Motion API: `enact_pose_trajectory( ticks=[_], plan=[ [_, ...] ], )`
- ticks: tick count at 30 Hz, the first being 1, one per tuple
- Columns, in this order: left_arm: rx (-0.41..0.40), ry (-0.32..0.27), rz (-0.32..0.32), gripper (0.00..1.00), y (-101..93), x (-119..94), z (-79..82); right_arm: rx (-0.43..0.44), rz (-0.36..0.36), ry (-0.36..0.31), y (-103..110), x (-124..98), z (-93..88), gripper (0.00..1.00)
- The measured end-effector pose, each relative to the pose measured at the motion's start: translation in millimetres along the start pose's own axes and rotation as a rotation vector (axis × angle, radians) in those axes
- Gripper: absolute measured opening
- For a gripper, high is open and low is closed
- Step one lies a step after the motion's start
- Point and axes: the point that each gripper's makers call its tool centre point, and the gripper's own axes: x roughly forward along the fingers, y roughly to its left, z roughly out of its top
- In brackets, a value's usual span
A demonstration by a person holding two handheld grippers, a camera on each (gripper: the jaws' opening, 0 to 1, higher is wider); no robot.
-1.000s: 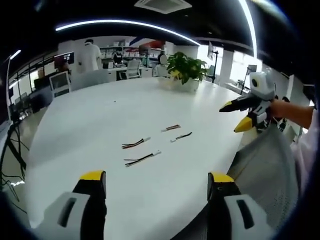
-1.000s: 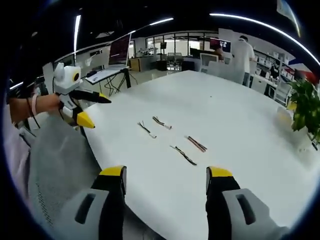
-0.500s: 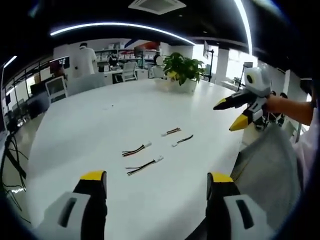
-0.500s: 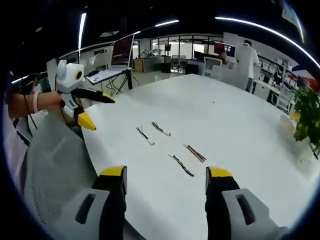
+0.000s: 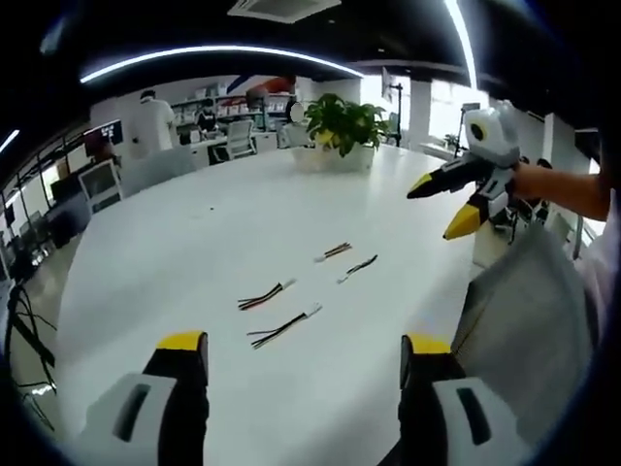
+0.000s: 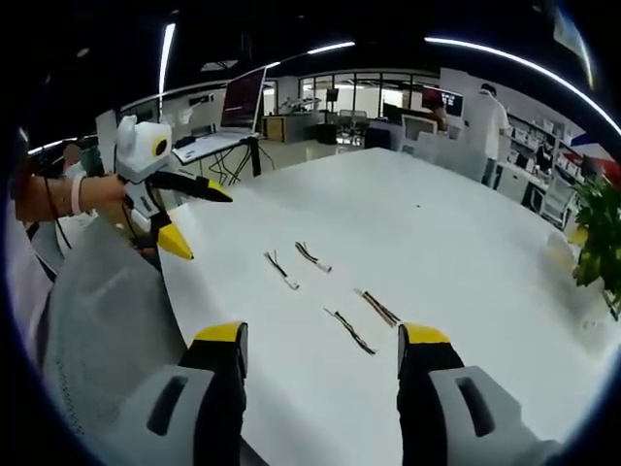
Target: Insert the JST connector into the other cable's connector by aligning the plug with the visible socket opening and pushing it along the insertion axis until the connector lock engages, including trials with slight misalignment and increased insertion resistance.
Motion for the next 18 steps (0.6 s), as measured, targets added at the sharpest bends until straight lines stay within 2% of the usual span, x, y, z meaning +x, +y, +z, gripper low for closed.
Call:
enact_pose_trajectory(
  ticks=[3, 6, 10, 13, 18],
  plan=[
    [-0.005, -0.011, 0.003, 0.79, 1.2, 1.6, 3.6, -0.008, -0.001, 0.004, -1.9, 1.0, 0.0, 0.61],
    [-0.047, -0.048, -0.010, 0.79, 2.9, 4.0, 12.9, -0.012, 0.000, 0.003, -4.8, 2.7, 1.4, 0.61],
    [-0.027, -0.042, -0.003, 0.78, 8.4, 7.3, 14.5, -0.030, 0.000, 0.006, -8.3, 5.7, 3.8, 0.61],
    [-0.053, -0.055, -0.012, 0.78, 11.2, 9.6, 15.6, -0.042, 0.004, 0.007, -9.8, 8.0, 6.0, 0.60],
    [-0.051, -0.030, -0.007, 0.77, 15.1, 13.8, 9.7, -0.037, 0.014, 0.009, -13.0, 13.0, 8.0, 0.59]
  ],
)
